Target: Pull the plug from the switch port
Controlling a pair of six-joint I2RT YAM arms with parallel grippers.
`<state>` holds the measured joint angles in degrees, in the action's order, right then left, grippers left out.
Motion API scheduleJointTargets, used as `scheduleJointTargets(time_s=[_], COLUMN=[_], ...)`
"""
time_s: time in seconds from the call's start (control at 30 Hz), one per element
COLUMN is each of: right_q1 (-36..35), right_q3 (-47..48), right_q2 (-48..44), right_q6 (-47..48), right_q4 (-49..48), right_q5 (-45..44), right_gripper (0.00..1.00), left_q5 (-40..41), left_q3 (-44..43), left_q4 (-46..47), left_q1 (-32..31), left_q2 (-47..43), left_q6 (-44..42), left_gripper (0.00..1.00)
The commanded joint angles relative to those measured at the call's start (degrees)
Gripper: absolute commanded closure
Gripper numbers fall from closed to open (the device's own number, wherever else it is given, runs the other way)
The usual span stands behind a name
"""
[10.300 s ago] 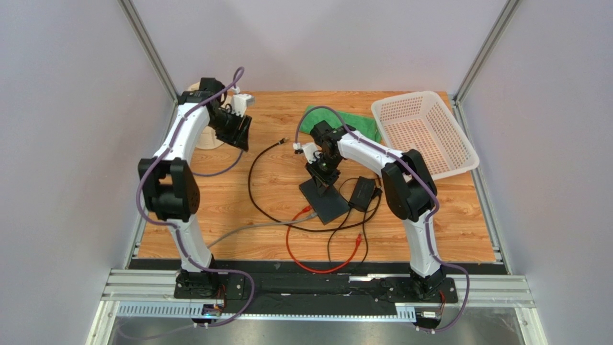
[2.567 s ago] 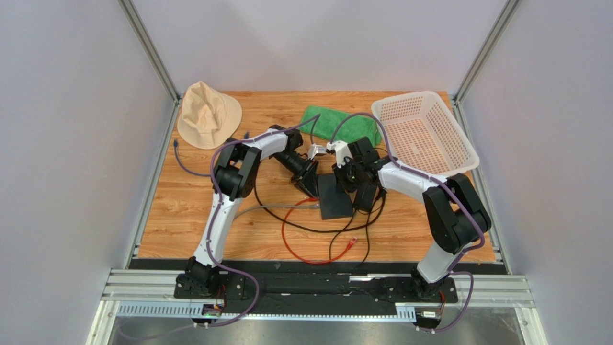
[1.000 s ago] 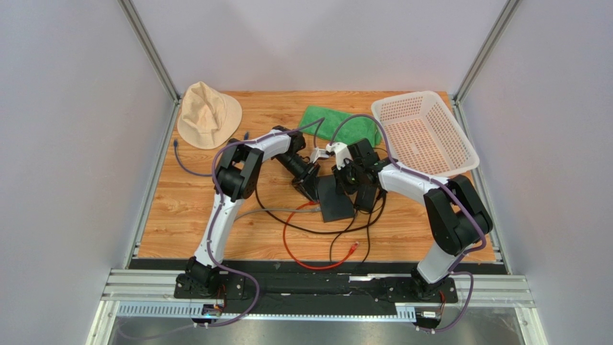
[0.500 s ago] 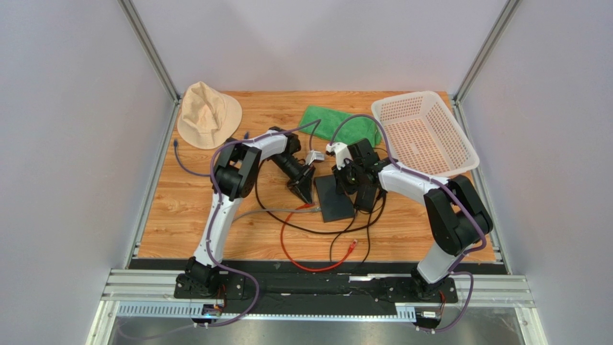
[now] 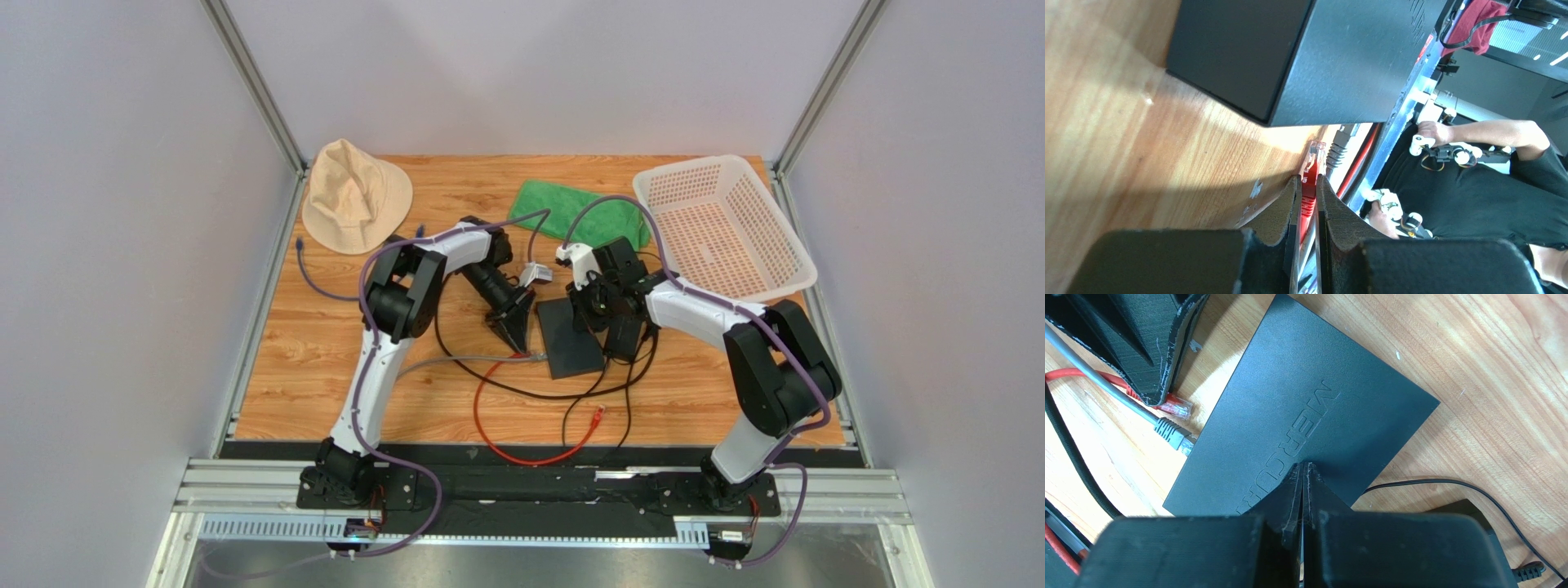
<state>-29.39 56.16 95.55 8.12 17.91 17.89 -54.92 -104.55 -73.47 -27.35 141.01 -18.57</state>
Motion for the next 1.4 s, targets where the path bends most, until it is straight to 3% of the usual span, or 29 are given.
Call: scheduleJointTargets(time_s=[0.0,0.2,0.47,0.53,0.6,0.7,0.8,0.87,1.03,1.37], right_q1=[-0.14,-0.23,-0.23,-0.14,0.03,-0.06,-0.06,-0.06,-0.06,0.03], right_q3=[-2.2,-2.37,-1.85,-1.67,-1.76,-2.11,-2.2,-2.02,-1.14,-1.05], right_q2=[0.96,0.78,1.31,1.57,1.57,1.13,0.69,1.22,2.18,2.28], right_q6=[-0.03,-0.12,0.05,0.05,0.05,-0.12,-0.12,-0.03,-0.21,-0.21], right_q4=[4.41,4.24,4.59,4.76,4.68,4.41,4.24,4.41,4.68,4.85], right_q5=[-3.04,-3.12,-2.95,-2.86,-2.86,-3.12,-3.21,-3.13,-2.77,-2.68], right_gripper=[1.0,1.0,1.0,1.0,1.0,1.0,1.0,1.0,1.0,1.0], left_q5=[5.52,6.65,24.31,28.27,30.82,30.23,31.09,31.1,30.83,36.19], left_q3=[0.05,-4.16,-21.12,-21.75,-20.7,-14.03,-2.09,5.39,12.52,12.09], left_q4=[1.93,-0.78,-3.35,-1.86,-0.1,3.66,10.88,13.69,14.75,16.35], left_q1=[-0.15,0.37,8.19,9.42,9.77,9.78,9.78,9.78,9.78,9.6], left_q2=[-0.82,-0.74,-1.0,-2.75,-6.16,-14.51,-24.44,-28.49,-27.37,-21.14], left_q6=[-3.32,-4.27,-3.41,-3.41,-1.84,1.5,5.71,6.52,6.7,6.88], left_gripper=[1.0,1.0,1.0,0.89,0.67,0.55,0.46,0.46,0.49,0.48])
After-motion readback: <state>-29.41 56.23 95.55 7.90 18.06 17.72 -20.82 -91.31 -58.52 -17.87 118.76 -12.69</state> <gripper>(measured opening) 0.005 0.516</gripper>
